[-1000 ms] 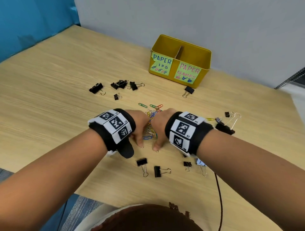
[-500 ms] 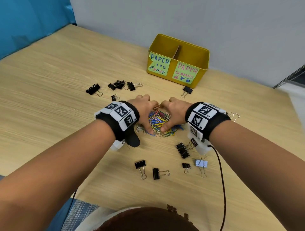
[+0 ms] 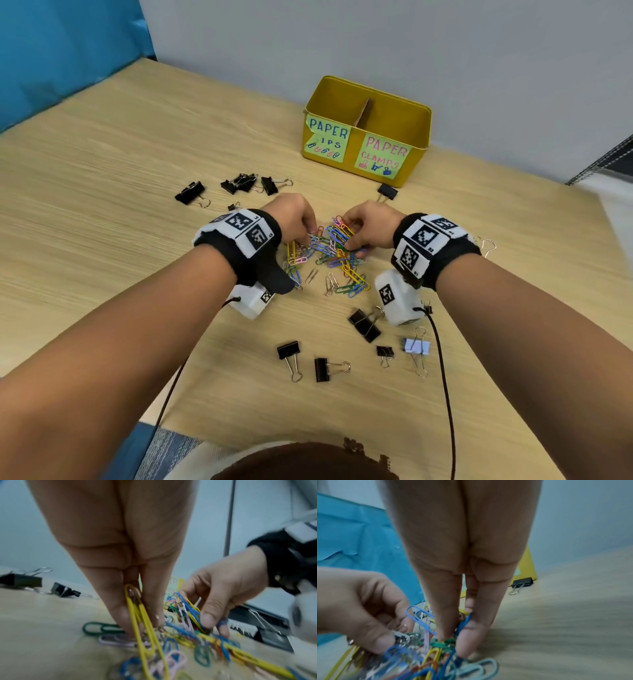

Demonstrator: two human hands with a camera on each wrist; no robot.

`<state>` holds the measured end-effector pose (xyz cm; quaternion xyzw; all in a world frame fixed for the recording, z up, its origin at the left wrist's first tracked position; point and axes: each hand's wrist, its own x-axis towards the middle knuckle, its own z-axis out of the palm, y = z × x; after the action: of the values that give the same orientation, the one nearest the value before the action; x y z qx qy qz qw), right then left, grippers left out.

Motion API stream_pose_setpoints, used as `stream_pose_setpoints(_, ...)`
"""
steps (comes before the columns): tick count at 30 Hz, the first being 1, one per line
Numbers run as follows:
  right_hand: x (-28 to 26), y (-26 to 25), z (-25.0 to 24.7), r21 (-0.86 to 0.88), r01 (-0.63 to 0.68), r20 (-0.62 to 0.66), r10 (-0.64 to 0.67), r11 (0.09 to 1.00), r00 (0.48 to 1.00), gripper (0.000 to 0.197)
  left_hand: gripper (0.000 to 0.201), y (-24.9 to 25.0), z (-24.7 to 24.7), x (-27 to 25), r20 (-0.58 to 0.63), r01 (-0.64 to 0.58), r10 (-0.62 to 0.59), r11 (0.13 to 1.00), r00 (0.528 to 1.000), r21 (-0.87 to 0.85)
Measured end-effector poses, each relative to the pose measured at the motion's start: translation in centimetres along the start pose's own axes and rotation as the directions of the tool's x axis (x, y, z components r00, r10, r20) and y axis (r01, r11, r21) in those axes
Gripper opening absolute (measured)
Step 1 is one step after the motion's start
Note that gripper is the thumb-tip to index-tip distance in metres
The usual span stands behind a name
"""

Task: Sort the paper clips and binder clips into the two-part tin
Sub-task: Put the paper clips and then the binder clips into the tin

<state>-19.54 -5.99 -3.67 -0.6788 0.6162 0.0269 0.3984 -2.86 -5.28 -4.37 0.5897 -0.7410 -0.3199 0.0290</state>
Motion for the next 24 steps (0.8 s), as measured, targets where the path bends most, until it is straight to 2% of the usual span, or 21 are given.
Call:
stream_pose_setpoints(2, 0.0, 0.5, -0.4, 0.173, 0.007, 0.018, -0.010, 0.985, 1.000, 0.042, 0.029, -0.6, -0.4, 0.4, -0.008, 0.019, -0.021, 0.988, 1.000, -0.152)
stream_pose_setpoints(3, 0.0, 0.6, -0.7, 0.241, 0.016, 0.025, -0.022, 0.970, 0.999, 0.042, 0.029, -0.9, -0.8, 0.7, -0.009, 0.027, -0.029, 0.975, 1.000, -0.220)
stream_pose_setpoints(5, 0.1, 0.4, -1.6, 0.338, 0.040, 0.047, -0.059, 0.940, 0.997, 0.034, 0.027, -1.1, -1.7, 1.3, 0.007, 0.033, -0.033, 0.938, 0.999, -0.346)
stream_pose_setpoints(8, 0.1, -0.6, -4.0, 0.425, 0.093, 0.030, -0.116, 0.901, 0.993, 0.028, 0.017, -0.6, -4.0, 1.7, 0.039, 0.025, -0.004, 0.835, 0.999, -0.550)
stream_pose_setpoints(11, 0.5, -2.5, -7.7, 0.513, 0.173, -0.049, -0.173, 0.841, 0.984, 0.024, 0.021, 0.6, -7.2, 3.0, -0.034, -0.039, 0.022, 0.778, 0.999, -0.627)
stream_pose_setpoints(15, 2.7, -5.3, -12.3, 0.594, 0.238, -0.182, -0.159, 0.769, 0.970, 0.025, 0.023, 2.4, -11.1, 6.3, -0.147, -0.109, 0.015, 0.742, 0.989, -0.662)
stream_pose_setpoints(17, 4.4, -6.2, -13.3, 0.609, 0.230, -0.224, -0.114, 0.759, 0.968, 0.027, 0.025, 3.3, -12.1, 8.2, -0.209, -0.111, -0.035, 0.755, 0.977, -0.646)
stream_pose_setpoints(19, 6.3, -6.9, -13.6, 0.622, 0.222, -0.276, -0.055, 0.751, 0.960, 0.028, 0.022, 3.9, -12.8, 10.3, -0.317, -0.097, -0.112, 0.813, 0.942, -0.574)
stream_pose_setpoints(21, 8.2, -7.3, -13.6, 0.617, 0.208, -0.325, 0.004, 0.759, 0.946, 0.029, 0.008, 4.3, -12.8, 12.0, -0.423, -0.060, -0.153, 0.891, 0.893, -0.449)
stream_pose_setpoints(22, 9.0, -7.4, -13.5, 0.610, 0.188, -0.338, 0.038, 0.770, 0.940, 0.030, 0.017, 4.3, -12.7, 12.7, -0.460, -0.039, -0.162, 0.917, 0.873, -0.396)
stream_pose_setpoints(24, 10.7, -7.4, -13.5, 0.609, 0.127, -0.317, 0.094, 0.783, 0.944, 0.025, 0.026, 4.3, -12.3, 13.7, -0.453, -0.012, -0.158, 0.937, 0.877, -0.349)
